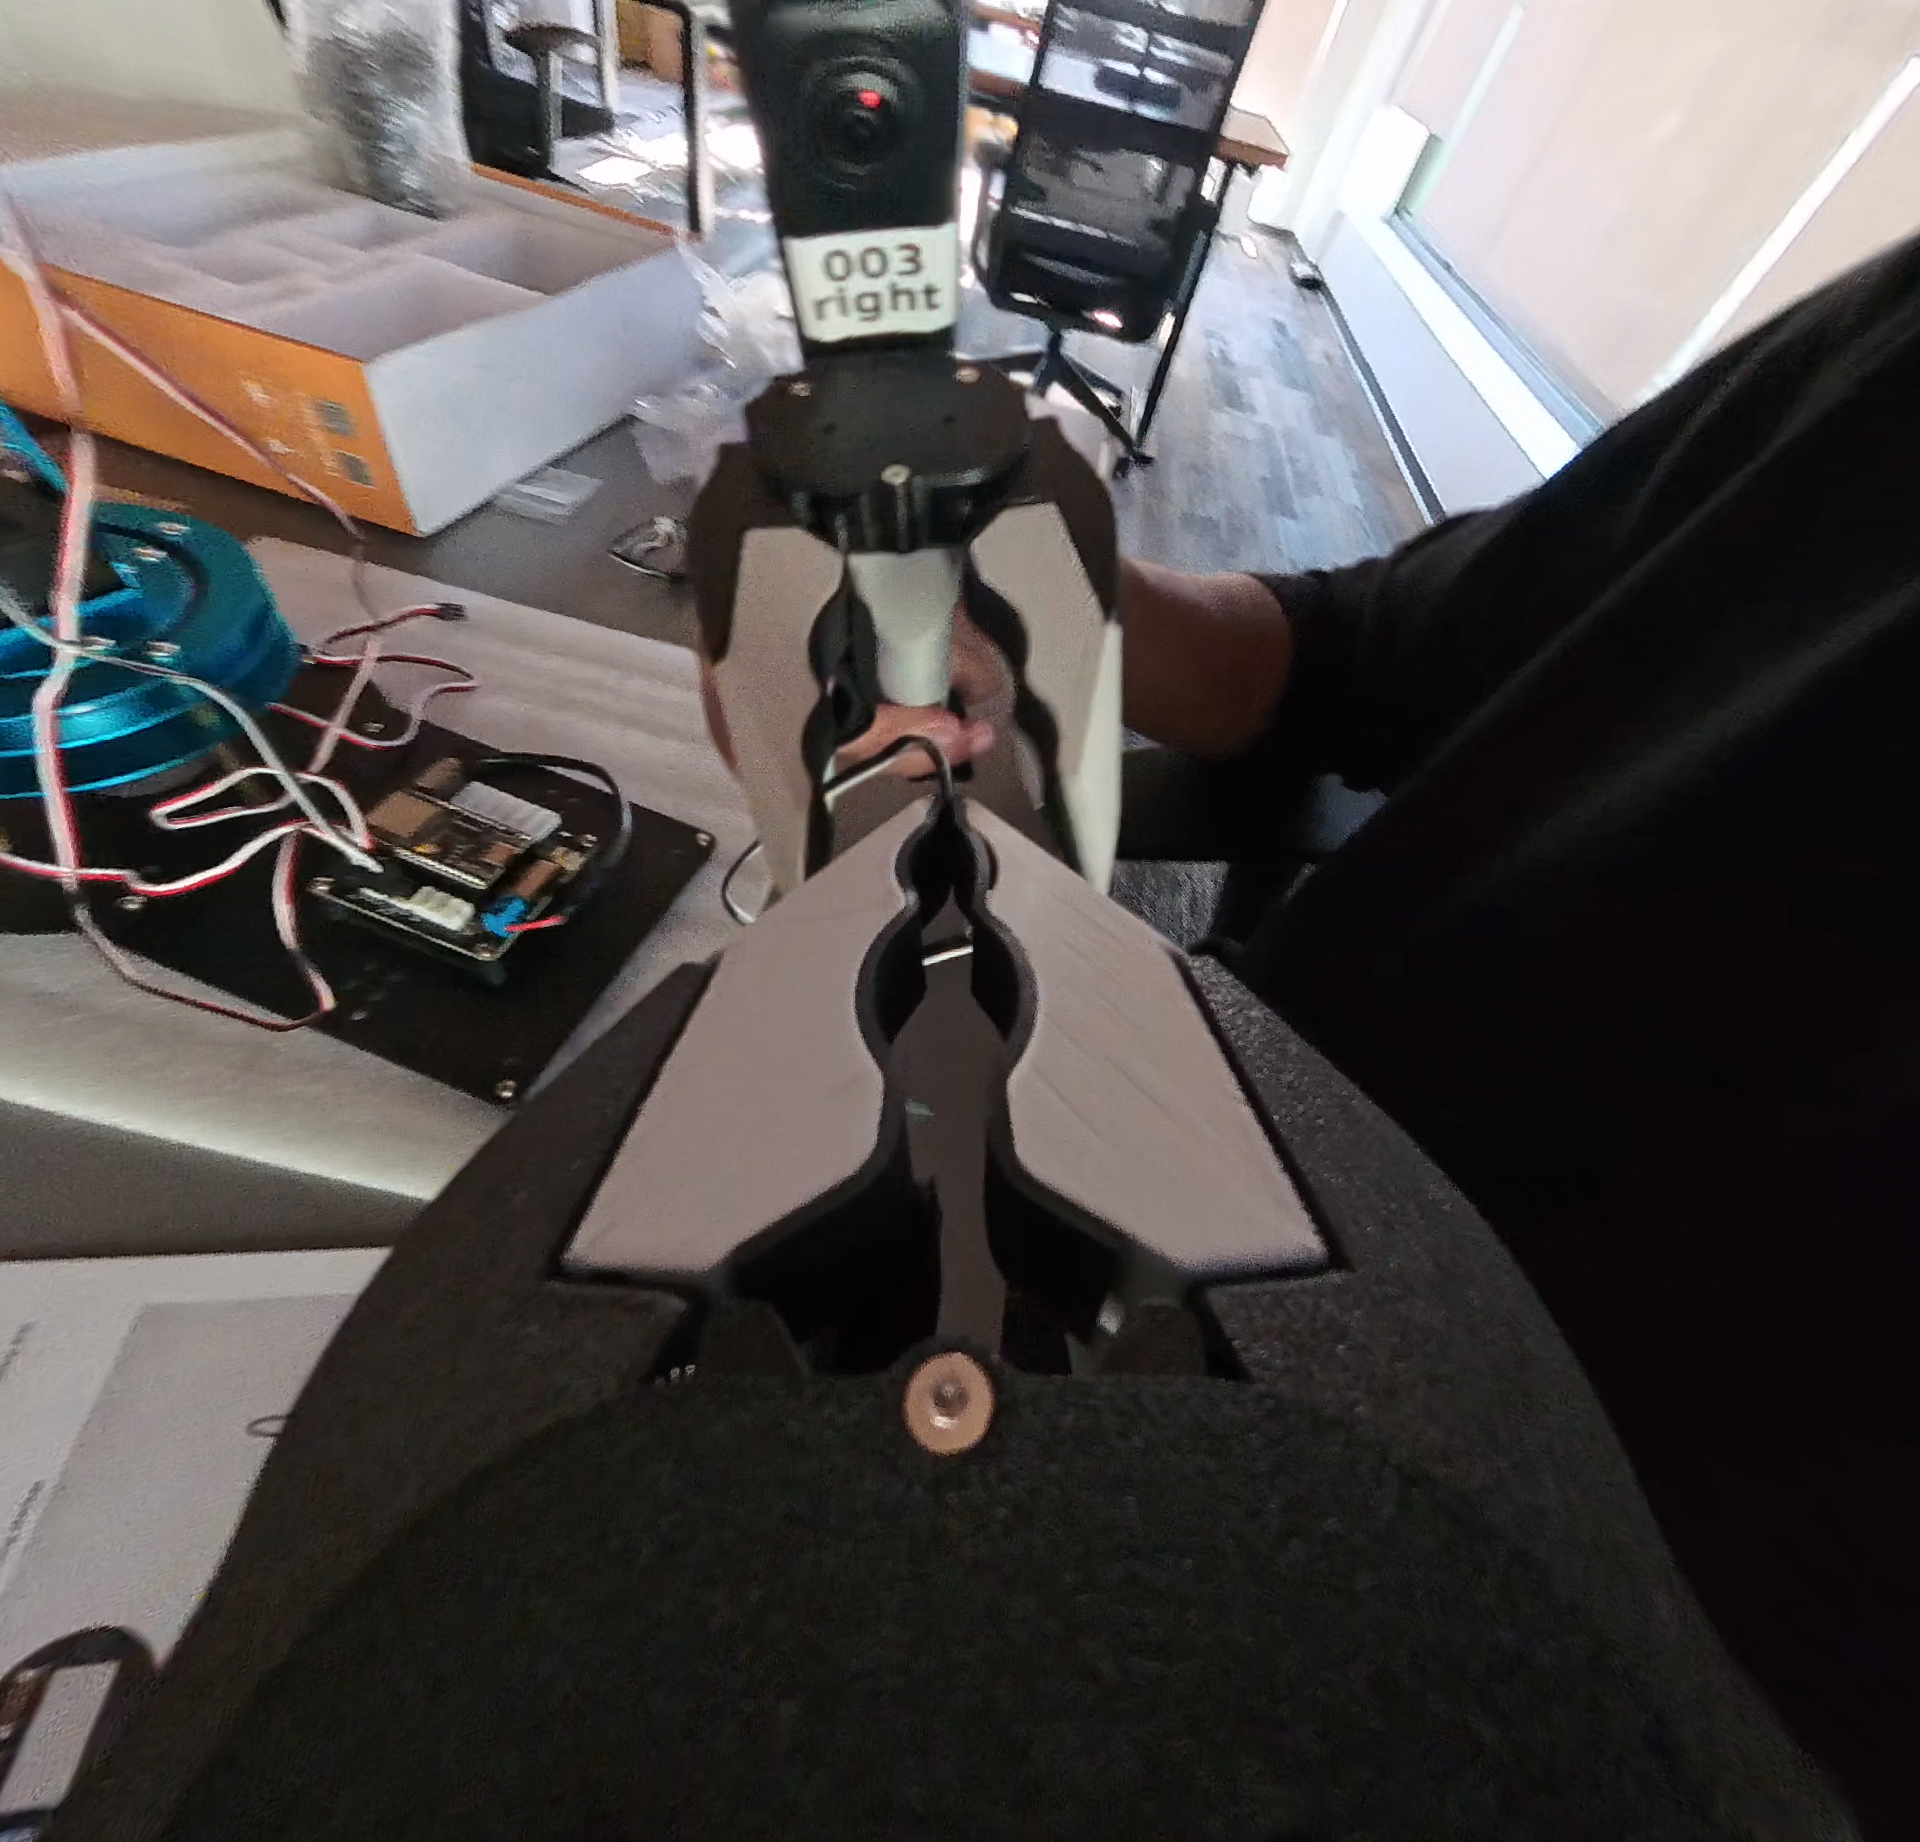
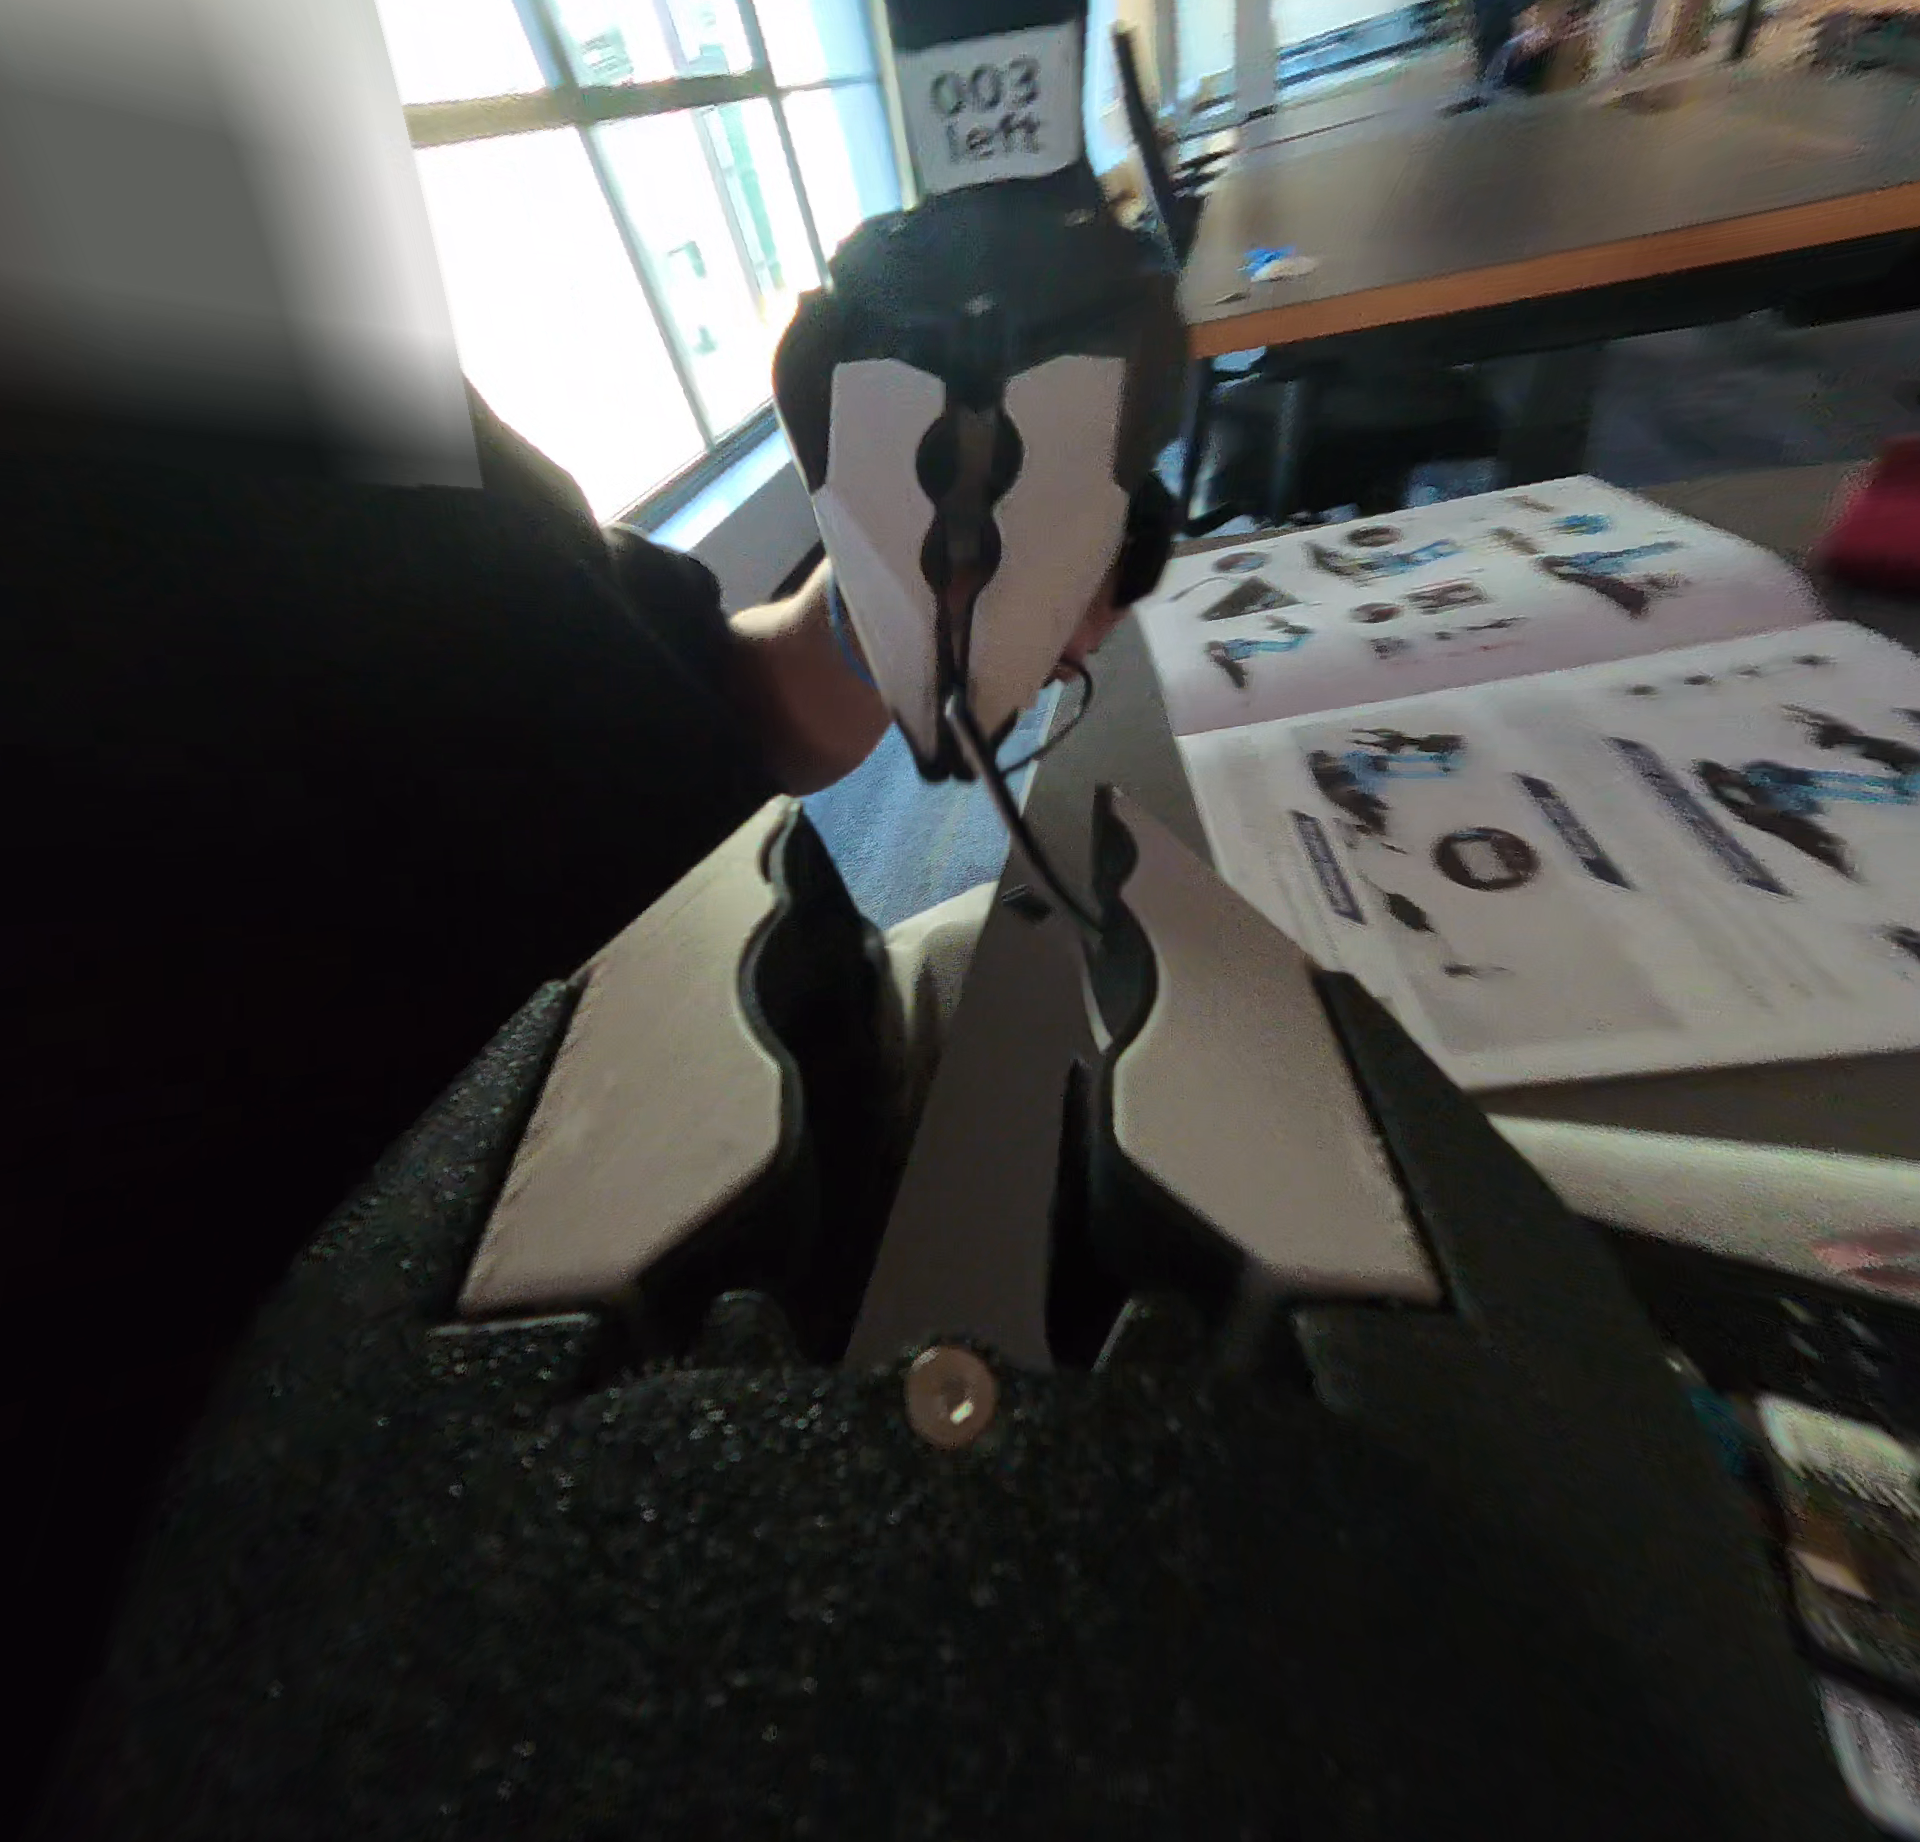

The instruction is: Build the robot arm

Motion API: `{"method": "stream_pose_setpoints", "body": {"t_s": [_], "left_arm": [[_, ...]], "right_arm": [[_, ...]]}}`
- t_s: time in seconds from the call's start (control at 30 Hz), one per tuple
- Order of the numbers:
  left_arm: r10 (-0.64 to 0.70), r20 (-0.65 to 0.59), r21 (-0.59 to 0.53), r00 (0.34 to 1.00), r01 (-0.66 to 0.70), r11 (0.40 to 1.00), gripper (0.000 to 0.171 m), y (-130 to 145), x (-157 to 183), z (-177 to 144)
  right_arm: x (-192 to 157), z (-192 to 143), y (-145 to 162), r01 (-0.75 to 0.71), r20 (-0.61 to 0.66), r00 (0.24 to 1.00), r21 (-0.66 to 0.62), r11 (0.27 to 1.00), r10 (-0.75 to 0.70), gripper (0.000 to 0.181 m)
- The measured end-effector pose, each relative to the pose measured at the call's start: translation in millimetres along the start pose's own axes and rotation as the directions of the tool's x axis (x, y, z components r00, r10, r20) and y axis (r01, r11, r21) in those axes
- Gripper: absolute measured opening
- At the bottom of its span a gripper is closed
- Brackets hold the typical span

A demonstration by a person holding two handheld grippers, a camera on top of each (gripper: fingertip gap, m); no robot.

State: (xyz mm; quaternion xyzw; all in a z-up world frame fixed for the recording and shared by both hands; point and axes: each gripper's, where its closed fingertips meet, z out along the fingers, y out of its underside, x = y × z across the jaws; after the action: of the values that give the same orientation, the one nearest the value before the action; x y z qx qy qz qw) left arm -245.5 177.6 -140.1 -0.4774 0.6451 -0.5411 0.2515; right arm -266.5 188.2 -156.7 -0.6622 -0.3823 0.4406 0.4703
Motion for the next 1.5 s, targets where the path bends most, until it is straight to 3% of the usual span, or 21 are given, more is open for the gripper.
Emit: {"method": "stream_pose_setpoints", "body": {"t_s": [0.13, 0.3, 0.47, 0.53, 0.63, 0.77, 0.87, 0.93, 1.07, 1.23, 1.27, 1.33, 1.4, 1.43, 1.5], "left_arm": [[0.035, 0.020, -0.045, 0.999, -0.034, 0.998, 0.000, 12.5, 5.3, -10.8], [0.024, 0.141, -0.017, 0.990, -0.022, 1.000, 0.000, 16.1, -2.0, -46.3], [0.027, 0.210, 0.006, 0.977, -0.028, 1.000, 0.000, 27.3, 3.4, -62.1], [0.039, 0.253, -0.013, 0.967, -0.037, 0.999, 0.000, 34.6, 1.1, -65.2], [0.002, 0.240, 0.065, 0.971, -0.019, 0.998, 0.000, 30.8, 8.3, -74.5], [-0.037, 0.224, 0.053, 0.974, 0.026, 0.998, 0.000, 43.9, 5.5, -69.6], [-0.029, 0.242, 0.039, 0.970, 0.021, 0.999, 0.000, 45.6, -0.5, -70.4], [-0.039, 0.227, 0.025, 0.973, 0.035, 0.999, 0.000, 48.6, 1.0, -67.1], [-0.010, 0.227, -0.079, 0.974, 0.028, 0.996, 0.000, 71.1, 5.3, -35.7], [-0.080, 0.153, -0.079, 0.985, 0.093, 0.993, 0.000, 83.3, 25.4, 35.2], [-0.079, 0.133, -0.095, 0.988, 0.092, 0.991, 0.005, 85.3, 29.0, 45.2], [-0.058, 0.140, -0.100, 0.988, 0.072, 0.992, 0.035, 80.9, 24.4, 52.9], [-0.059, 0.131, -0.044, 0.990, 0.065, 0.997, 0.040, 61.6, 15.2, 47.4], [-0.075, 0.115, 0.001, 0.991, 0.075, 0.997, 0.040, 47.9, 9.8, 42.0], [-0.102, 0.089, 0.091, 0.991, 0.093, 0.991, 0.040, 18.4, -3.6, 30.9]], "right_arm": [[-3.4, 15.6, 32.3, 0.049, 0.011, 0.999, -0.183, 0.982, -0.048, 0.002], [12.5, 11.9, 68.1, 0.093, -0.125, 0.979, -0.421, 0.902, -0.159, 0.000], [35.2, 5.8, 57.3, 0.069, -0.264, 0.943, -0.437, 0.897, -0.201, 0.000], [48.9, -5.0, 69.1, 0.070, -0.320, 0.907, -0.530, 0.845, -0.276, 0.000], [72.1, -39.1, 91.5, 0.023, -0.422, 0.801, -0.688, 0.726, -0.425, 0.000], [58.6, -45.7, 89.5, 0.003, -0.472, 0.804, -0.605, 0.796, -0.362, 0.000], [66.5, -66.9, 92.2, -0.031, -0.546, 0.749, -0.595, 0.803, -0.375, 0.000], [71.5, -79.4, 83.9, -0.033, -0.609, 0.709, -0.531, 0.847, -0.354, 0.000], [85.3, -111.8, 57.9, 0.008, -0.746, 0.556, -0.436, 0.900, -0.366, 0.000], [97.5, -150.3, 36.1, 0.065, -0.842, 0.322, -0.437, 0.897, -0.433, 0.000], [93.4, -150.0, 26.1, 0.118, -0.858, 0.322, -0.383, 0.916, -0.400, 0.000], [78.2, -142.5, 3.7, 0.237, -0.866, 0.412, -0.200, 0.951, -0.285, 0.000], [58.6, -133.8, -17.3, 0.304, -0.795, 0.590, 0.059, 0.951, -0.139, 0.000], [49.4, -130.1, -25.5, 0.280, -0.715, 0.698, 0.211, 0.936, -0.048, 0.000], [47.8, -130.8, -29.6, 0.148, -0.565, 0.815, 0.418, 0.896, 0.129, 0.000]]}}
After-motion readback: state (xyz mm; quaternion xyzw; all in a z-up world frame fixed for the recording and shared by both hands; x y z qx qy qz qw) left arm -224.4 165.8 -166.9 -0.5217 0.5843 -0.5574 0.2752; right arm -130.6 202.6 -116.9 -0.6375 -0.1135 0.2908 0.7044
